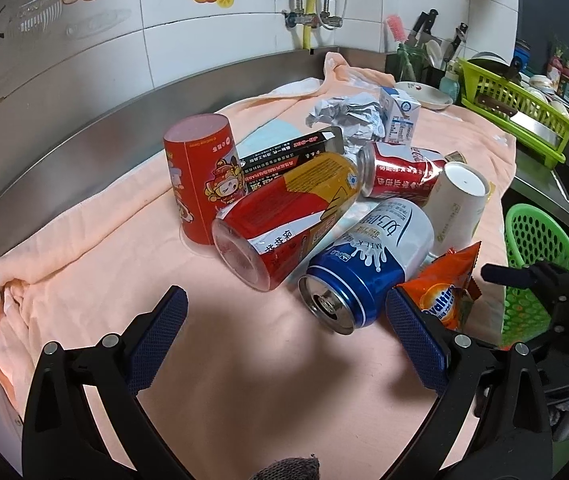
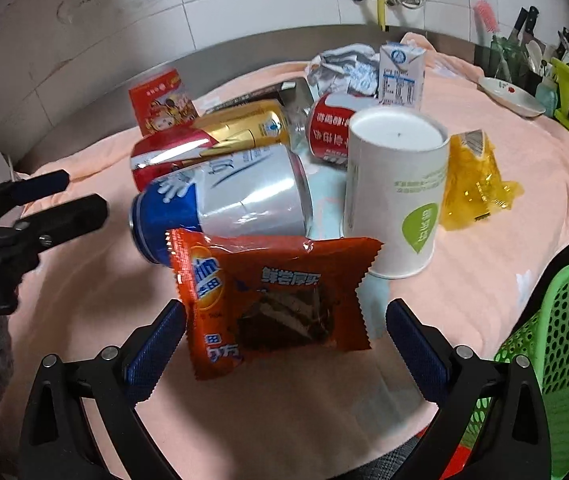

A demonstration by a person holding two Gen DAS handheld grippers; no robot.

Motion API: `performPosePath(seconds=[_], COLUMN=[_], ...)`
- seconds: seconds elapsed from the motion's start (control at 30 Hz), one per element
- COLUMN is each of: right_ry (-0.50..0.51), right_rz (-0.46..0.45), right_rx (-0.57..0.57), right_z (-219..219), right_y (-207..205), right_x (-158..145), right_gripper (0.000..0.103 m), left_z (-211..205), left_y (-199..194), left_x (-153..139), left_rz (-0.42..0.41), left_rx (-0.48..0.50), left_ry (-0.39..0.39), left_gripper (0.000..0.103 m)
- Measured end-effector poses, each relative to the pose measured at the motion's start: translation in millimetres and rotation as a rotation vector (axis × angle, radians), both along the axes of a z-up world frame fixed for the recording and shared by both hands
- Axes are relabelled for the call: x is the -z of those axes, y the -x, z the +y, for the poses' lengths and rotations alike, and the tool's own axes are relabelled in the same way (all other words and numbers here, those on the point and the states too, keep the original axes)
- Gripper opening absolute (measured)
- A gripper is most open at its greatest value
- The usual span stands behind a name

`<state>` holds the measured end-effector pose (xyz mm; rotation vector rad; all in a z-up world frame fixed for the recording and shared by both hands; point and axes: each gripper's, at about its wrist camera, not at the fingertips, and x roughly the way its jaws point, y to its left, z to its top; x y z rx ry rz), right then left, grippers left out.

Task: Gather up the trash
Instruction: 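Grasp the orange snack wrapper with the right gripper and lift it, then grasp the white paper cup with the left gripper while the right carries the wrapper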

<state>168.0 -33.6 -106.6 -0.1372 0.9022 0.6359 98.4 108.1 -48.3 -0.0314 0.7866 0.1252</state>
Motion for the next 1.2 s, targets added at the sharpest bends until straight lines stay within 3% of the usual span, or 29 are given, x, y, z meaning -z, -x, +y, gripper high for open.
performPosePath(seconds=[0.23,0.57,1.0,1.2], right_ry=[-0.013,-0.047,-0.111,-0.130], right_rz=[0.039,0.041,0.053,0.048], right_rx=[-0.007,-0.007,0.026,0.038], right_z=[1.5,-1.9,-14.9,-31.9], right_y=[-10.6,-5.3,2.8,11.9], right_x=[14.3,12.6,2.6,-7.1], right_gripper=[0.095,0.072,0.067,0.067], left_z=[-2.0,-6.2,-18.4,-29.9], left_y=[-2.7,-8.4,-21.2,-35.5], left_x=[0.2,0.0,-5.2,-1.7], left_rz=[0.001,0.004,-0.001,0.022], left_rx=[0.018,0.035,0.093,0.195], left_ry=[-0.014,-0.024,-0.027,-0.041], left_gripper=[0.098,0.097,0.095,0.092])
